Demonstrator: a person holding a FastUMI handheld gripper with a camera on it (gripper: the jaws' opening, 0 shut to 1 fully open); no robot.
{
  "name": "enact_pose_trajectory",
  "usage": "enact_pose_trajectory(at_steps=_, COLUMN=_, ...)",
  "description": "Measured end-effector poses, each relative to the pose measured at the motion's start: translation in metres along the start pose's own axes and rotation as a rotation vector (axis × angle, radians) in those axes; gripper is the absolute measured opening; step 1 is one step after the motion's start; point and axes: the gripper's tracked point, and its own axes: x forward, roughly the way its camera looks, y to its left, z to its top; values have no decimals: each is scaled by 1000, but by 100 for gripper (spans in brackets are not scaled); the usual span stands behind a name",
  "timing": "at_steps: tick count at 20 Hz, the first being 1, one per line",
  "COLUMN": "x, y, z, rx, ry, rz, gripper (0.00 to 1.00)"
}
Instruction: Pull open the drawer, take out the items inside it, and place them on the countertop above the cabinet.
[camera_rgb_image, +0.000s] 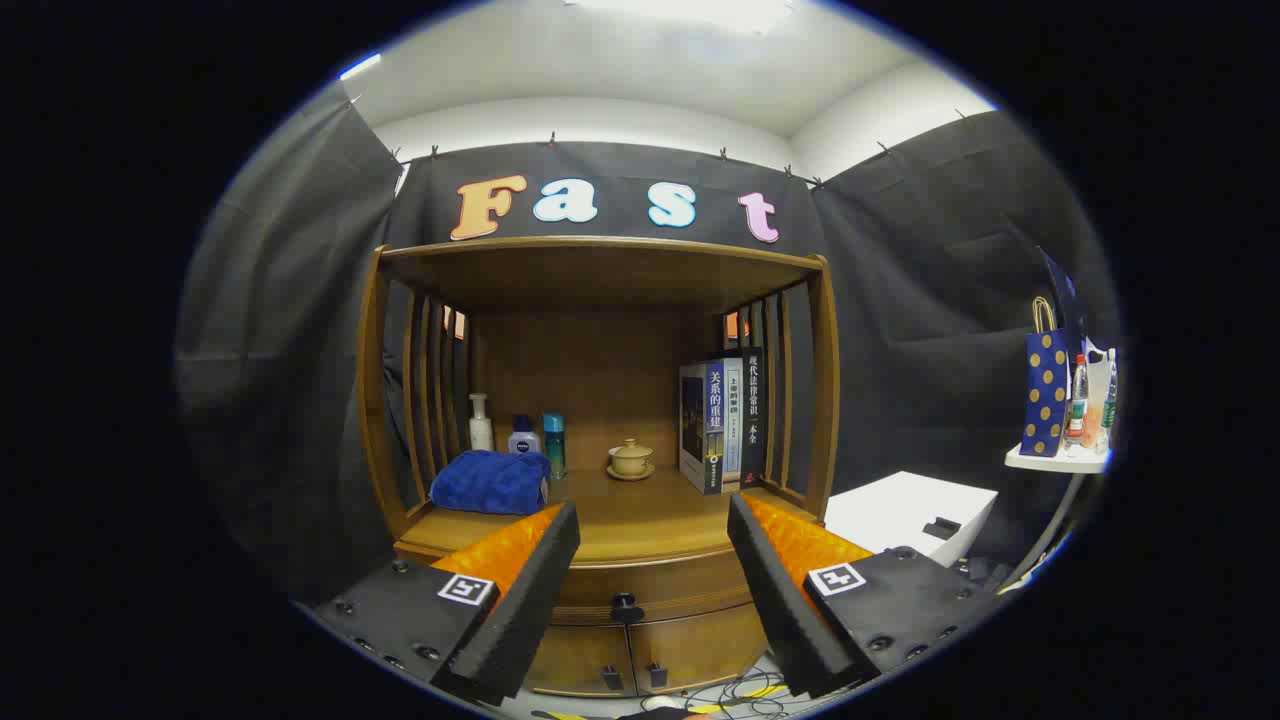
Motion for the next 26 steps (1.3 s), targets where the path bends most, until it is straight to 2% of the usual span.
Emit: enact_pose_trajectory(at_steps=26, x=2, y=4, z=-9, rx=-4, ry=18, rz=3, gripper=98)
